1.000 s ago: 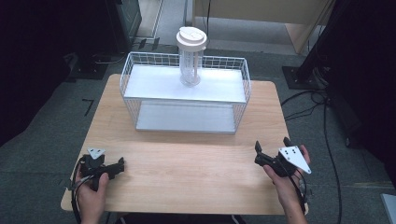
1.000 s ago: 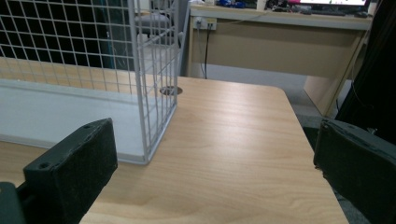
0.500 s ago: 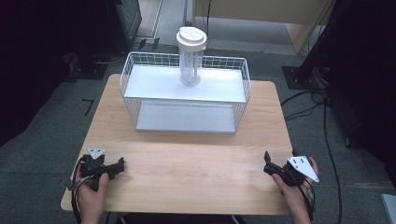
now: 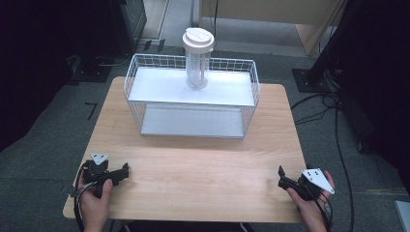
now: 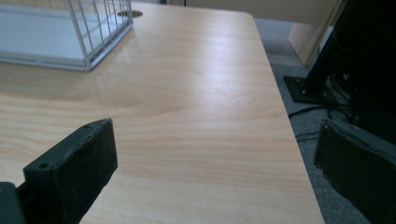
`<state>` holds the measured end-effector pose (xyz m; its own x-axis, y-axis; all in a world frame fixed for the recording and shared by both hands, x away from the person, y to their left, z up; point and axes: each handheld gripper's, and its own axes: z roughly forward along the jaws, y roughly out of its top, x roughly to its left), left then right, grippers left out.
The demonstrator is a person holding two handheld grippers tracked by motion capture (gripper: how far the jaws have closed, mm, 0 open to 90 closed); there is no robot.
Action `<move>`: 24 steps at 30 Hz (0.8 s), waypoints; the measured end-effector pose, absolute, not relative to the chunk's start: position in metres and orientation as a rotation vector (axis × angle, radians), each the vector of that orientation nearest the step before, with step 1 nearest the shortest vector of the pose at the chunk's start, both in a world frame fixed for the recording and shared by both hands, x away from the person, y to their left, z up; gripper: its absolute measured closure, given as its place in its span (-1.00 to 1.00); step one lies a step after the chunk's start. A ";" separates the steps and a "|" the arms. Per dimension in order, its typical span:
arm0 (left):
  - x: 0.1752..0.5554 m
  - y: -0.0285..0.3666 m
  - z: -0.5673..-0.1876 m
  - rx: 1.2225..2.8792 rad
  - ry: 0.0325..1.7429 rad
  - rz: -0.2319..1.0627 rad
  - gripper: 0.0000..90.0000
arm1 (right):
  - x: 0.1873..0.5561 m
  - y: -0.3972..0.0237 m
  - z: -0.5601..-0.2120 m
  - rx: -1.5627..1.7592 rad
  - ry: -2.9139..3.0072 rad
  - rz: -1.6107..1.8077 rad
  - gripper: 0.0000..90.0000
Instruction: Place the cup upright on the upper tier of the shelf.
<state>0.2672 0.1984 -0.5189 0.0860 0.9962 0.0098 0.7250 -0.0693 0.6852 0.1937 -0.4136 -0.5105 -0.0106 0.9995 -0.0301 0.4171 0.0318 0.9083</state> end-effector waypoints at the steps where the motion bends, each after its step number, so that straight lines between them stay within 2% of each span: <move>1: 0.267 0.198 -0.519 1.851 1.691 0.681 -1.00 | 0.193 -0.414 -0.512 1.504 1.557 0.945 -1.00; 24: 0.267 0.198 -0.519 1.851 1.691 0.682 -1.00 | 0.190 -0.433 -0.526 1.699 1.812 0.789 -1.00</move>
